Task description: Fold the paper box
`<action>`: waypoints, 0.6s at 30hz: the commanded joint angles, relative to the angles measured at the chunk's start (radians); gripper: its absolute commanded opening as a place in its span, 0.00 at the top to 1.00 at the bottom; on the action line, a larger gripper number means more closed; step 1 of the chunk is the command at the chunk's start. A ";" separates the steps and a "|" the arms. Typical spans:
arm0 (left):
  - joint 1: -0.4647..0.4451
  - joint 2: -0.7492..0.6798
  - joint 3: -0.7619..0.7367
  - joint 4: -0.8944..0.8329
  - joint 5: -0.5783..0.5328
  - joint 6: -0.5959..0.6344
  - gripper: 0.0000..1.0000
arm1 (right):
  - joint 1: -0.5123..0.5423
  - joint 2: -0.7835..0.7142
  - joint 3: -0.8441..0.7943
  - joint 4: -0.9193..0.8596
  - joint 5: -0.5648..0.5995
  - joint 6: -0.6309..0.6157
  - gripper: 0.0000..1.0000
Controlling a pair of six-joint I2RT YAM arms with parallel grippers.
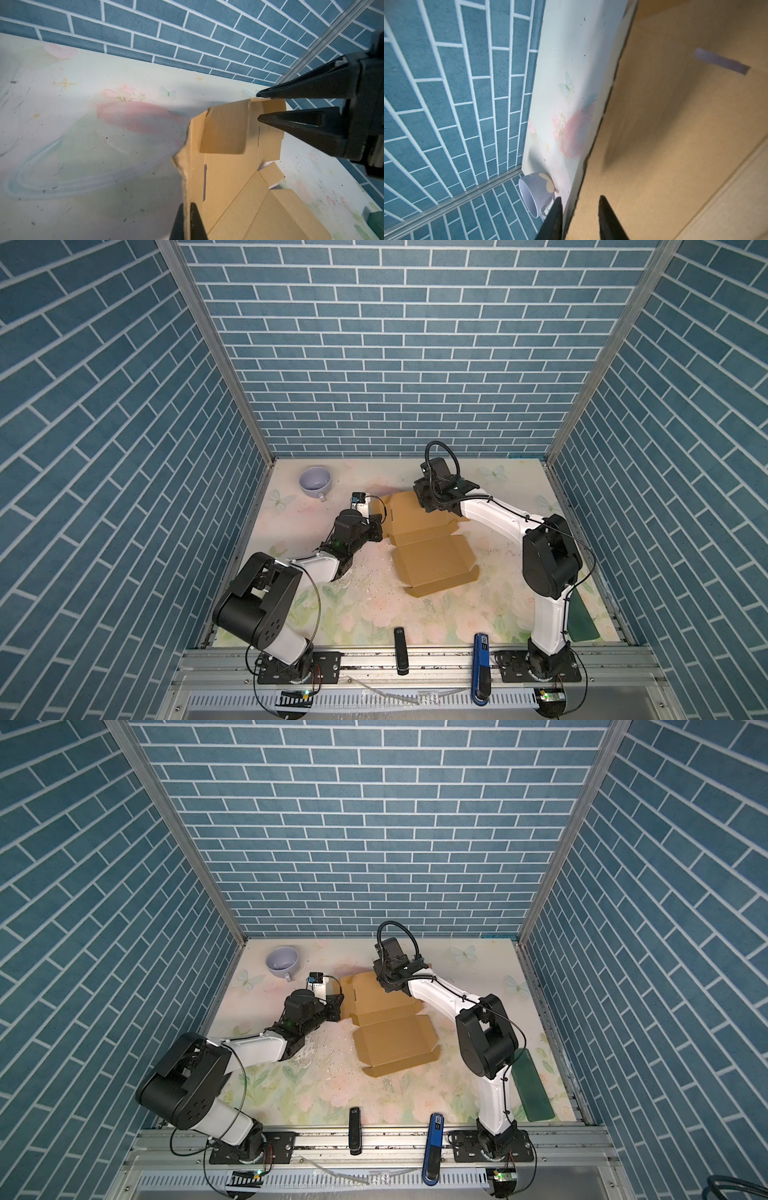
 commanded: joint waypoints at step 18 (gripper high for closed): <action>-0.035 -0.038 0.051 0.001 -0.014 0.040 1.00 | -0.011 0.027 -0.047 0.051 -0.011 0.067 0.79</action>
